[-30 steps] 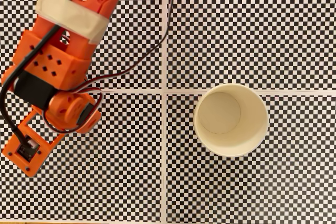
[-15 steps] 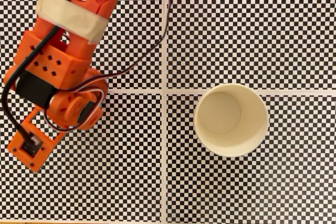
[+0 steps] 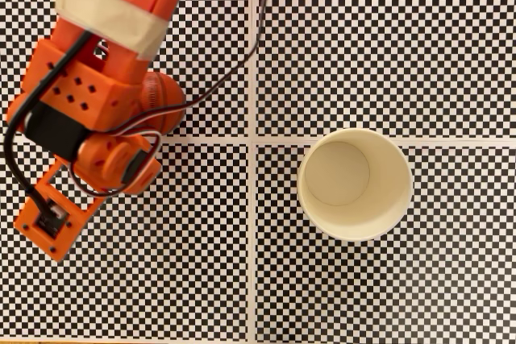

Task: Grasp basketball and place into cup.

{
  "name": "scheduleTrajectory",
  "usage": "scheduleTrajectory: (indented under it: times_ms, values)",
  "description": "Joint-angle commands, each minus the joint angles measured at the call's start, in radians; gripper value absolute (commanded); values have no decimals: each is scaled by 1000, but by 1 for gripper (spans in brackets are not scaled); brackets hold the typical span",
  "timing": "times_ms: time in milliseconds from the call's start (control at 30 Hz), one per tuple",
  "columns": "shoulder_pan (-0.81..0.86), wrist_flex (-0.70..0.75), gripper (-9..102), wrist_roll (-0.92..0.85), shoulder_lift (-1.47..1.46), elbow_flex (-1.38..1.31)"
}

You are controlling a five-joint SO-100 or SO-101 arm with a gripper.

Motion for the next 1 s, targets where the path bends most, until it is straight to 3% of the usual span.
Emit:
scheduleTrajectory:
  times_ms: [0, 367, 533, 700, 967]
  values:
    - [-8, 2, 47, 8, 91, -3]
    - [-44, 9, 48, 43, 281, 141]
    - [-67, 101, 45, 66, 336, 156]
    - [-95, 103, 45, 104, 410, 258]
    - [-114, -3, 51, 141, 422, 342]
